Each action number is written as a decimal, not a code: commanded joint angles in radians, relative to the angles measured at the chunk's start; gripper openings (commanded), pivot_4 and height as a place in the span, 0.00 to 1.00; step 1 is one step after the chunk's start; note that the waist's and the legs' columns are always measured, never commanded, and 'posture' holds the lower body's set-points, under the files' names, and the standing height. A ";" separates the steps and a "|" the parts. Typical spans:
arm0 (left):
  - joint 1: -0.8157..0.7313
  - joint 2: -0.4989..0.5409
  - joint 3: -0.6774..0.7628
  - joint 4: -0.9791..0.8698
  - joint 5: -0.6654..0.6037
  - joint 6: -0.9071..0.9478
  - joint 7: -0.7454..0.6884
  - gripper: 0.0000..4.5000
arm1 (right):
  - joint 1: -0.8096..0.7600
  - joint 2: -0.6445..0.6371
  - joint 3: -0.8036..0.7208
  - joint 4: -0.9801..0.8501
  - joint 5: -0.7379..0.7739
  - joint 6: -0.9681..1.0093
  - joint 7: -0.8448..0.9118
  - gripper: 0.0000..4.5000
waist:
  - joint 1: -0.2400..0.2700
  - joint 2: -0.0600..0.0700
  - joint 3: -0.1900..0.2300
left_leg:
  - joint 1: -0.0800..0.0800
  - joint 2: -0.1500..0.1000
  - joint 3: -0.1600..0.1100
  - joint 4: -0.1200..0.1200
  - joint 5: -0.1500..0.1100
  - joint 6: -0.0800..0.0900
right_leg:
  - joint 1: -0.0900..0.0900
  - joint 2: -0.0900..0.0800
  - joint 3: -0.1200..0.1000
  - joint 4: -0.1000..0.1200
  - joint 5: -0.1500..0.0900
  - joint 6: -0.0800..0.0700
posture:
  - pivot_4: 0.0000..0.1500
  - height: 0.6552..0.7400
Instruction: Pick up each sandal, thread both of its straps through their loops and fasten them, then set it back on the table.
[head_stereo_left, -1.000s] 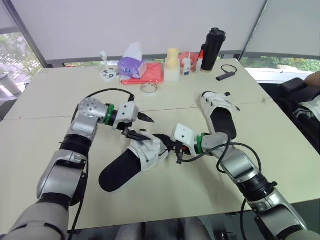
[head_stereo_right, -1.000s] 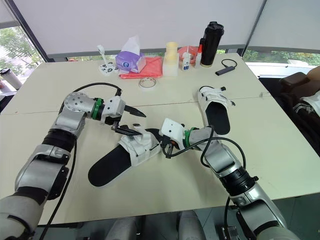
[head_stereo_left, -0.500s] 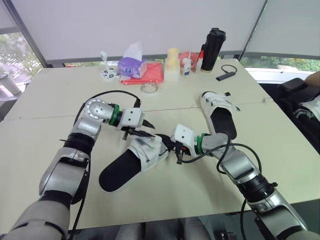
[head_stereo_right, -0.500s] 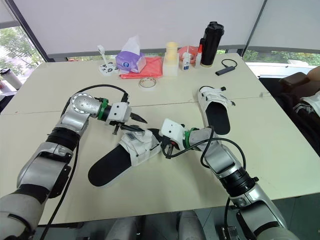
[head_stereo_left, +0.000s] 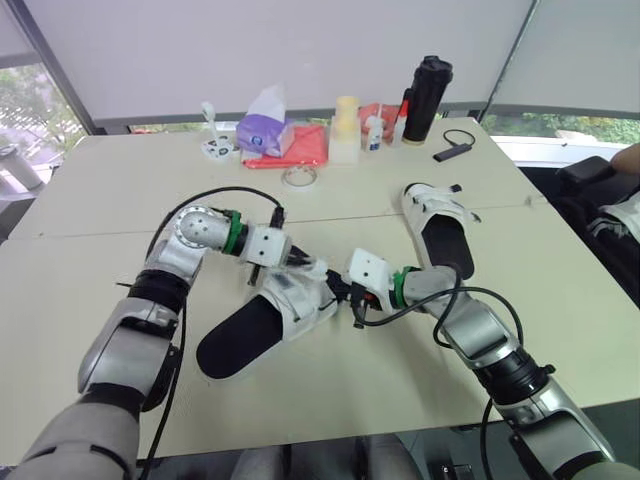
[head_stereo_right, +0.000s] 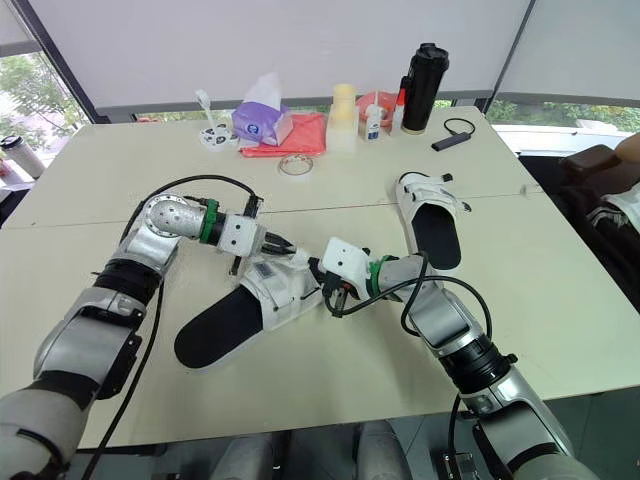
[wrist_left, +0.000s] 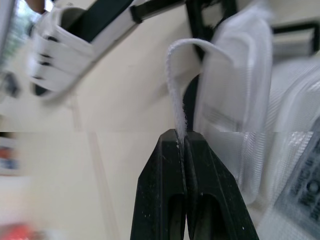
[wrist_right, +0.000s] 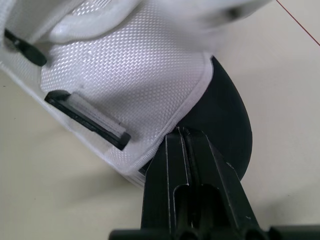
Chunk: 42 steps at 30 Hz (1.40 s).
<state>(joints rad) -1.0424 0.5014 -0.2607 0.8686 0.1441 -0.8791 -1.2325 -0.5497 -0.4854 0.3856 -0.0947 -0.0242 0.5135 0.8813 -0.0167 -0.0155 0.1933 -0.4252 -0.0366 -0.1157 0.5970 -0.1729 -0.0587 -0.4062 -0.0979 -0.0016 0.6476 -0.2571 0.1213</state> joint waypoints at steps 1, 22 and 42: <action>-0.121 0.004 0.017 0.022 0.042 -0.264 0.139 0.01 | 0.004 0.015 0.021 0.008 -0.001 -0.007 0.007 0.00 | 0.000 0.000 0.000 | 0.000 0.000 0.000 0.000 0.000 0.000 | 0.000 0.000 0.000 0.000 0.000 0.000 | 1.00 1.00; -0.091 0.182 -0.151 -0.151 0.342 -0.735 0.636 0.01 | -0.036 0.026 0.029 0.108 -0.019 -0.092 0.040 0.00 | -0.010 0.001 -0.001 | 0.001 0.000 0.000 -0.001 0.000 0.000 | 0.001 0.000 0.000 0.001 0.000 0.000 | 1.00 1.00; -0.023 0.196 -0.319 -0.378 0.681 -0.735 1.067 0.99 | -0.061 0.030 0.029 0.155 -0.032 -0.129 0.053 0.00 | -0.019 0.001 -0.001 | 0.002 0.000 0.000 0.000 0.000 0.000 | 0.001 0.000 0.000 0.002 0.000 0.000 | 1.00 1.00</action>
<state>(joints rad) -1.0535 0.6812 -0.5610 0.5248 0.8162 -1.6065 -0.2136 -0.6087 -0.4506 0.4057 0.0446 -0.0375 0.3766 0.9310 -0.0353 -0.0145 0.1926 -0.4234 -0.0368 -0.1153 0.5965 -0.1729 -0.0587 -0.4048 -0.0977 -0.0012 0.6492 -0.2573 0.1217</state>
